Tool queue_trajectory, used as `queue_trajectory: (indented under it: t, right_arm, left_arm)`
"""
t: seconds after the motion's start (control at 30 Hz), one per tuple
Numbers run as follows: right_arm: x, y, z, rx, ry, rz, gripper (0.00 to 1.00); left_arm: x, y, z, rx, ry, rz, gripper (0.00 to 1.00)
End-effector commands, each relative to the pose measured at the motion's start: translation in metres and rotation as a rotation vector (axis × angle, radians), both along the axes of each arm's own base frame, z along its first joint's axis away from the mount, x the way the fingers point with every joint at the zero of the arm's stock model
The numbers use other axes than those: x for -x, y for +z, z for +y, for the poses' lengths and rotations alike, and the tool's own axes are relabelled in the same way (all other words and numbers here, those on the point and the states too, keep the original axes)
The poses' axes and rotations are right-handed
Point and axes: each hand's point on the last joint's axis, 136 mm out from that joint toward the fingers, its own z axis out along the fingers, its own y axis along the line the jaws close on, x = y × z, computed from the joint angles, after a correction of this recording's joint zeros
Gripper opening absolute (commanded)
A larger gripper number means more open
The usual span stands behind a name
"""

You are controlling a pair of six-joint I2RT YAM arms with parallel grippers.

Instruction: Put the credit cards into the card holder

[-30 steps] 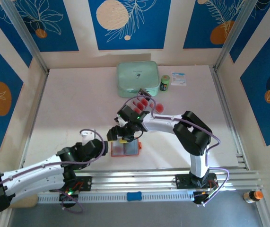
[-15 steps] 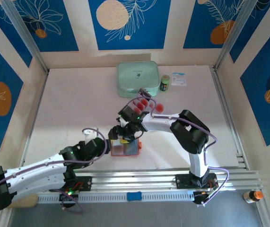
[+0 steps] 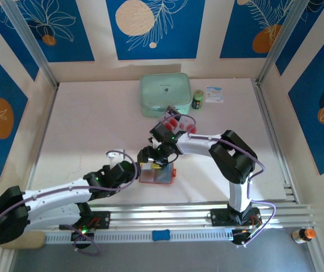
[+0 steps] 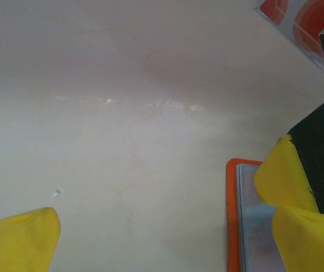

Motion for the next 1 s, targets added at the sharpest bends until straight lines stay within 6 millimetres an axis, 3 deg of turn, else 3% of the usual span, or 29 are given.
queue_trajectory:
  t: [0.0, 0.37, 0.67, 0.8, 0.97]
  right_arm:
    - [-0.005, 0.035, 0.014, -0.117, 0.007, -0.035, 0.72]
    - [-0.03, 0.046, -0.025, -0.108, -0.07, -0.073, 0.7]
    - [-0.072, 0.078, -0.084, 0.031, -0.077, -0.255, 0.66]
    - [-0.091, 0.087, -0.101, 0.133, -0.008, -0.329, 0.55]
    - [-0.113, 0.091, -0.105, 0.24, 0.072, -0.394, 0.38]
  left_arm:
    - [0.014, -0.003, -0.037, 0.055, -0.18, 0.071, 0.96]
    - [0.007, 0.013, -0.045, 0.07, -0.2, 0.022, 0.97]
    - [0.001, 0.005, -0.058, 0.041, -0.217, 0.049, 0.99]
    - [-0.003, 0.0, -0.058, 0.025, -0.2, 0.063, 1.0]
    - [-0.007, -0.005, -0.057, 0.012, -0.18, 0.09, 1.0]
